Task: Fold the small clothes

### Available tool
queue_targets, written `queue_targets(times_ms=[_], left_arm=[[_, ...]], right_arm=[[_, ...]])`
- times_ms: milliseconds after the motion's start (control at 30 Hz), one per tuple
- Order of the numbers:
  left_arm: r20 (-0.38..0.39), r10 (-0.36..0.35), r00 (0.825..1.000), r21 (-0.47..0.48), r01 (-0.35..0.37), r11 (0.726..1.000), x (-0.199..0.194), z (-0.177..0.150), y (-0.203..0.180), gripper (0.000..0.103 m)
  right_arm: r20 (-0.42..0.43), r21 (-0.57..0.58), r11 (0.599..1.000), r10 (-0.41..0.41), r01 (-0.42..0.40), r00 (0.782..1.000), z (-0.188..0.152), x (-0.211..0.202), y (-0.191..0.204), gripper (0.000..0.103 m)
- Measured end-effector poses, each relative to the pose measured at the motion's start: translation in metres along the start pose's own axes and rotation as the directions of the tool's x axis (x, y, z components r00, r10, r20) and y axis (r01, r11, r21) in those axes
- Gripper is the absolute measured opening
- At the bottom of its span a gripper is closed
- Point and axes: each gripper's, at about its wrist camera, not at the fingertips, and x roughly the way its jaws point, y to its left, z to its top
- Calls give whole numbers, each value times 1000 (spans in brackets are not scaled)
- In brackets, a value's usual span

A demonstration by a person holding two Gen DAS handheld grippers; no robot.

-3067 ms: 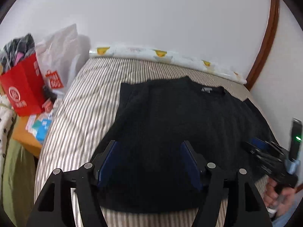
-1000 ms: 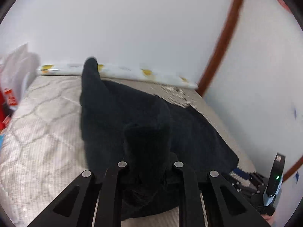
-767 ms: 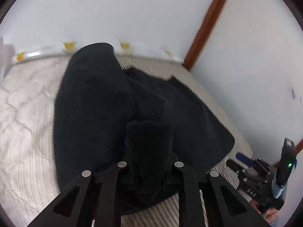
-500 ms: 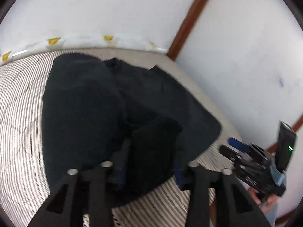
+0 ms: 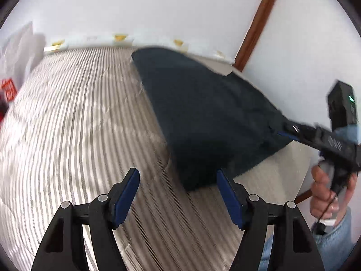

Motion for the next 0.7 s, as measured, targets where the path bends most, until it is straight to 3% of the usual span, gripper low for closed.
queue_targets(times_ms=[167,233,300,333,367,433,567,700], left_arm=[[-15,19,1000,24,-19,1000,10,-10,3,69],[-10,16,1000,16,-15,1000,16,-7,1,70],[-13,2,1000,11,-2,1000,21,-2,-1,70],[-15,5,1000,8,-5,1000,24,1,-1,70],[-13,15,1000,5,-15,1000,26,3,-3,70],[-12,42,999,7,-42,999,32,8,-9,70],[-20,64,998,30,-63,998,45,16,-25,70],[-33,80,996,71,-78,994,55,21,-48,70]], right_arm=[[-11,51,999,14,-13,1000,10,42,9,79],[-7,34,999,-22,22,1000,14,58,14,71],[-21,14,999,-36,36,999,19,69,20,47],[-9,-5,999,-47,47,999,21,70,23,40],[17,-42,997,-69,70,997,23,68,28,19],[59,-113,990,-77,84,995,28,59,35,17],[133,-161,984,-58,79,989,38,30,24,14],[195,-162,978,-97,129,976,50,4,-2,13]])
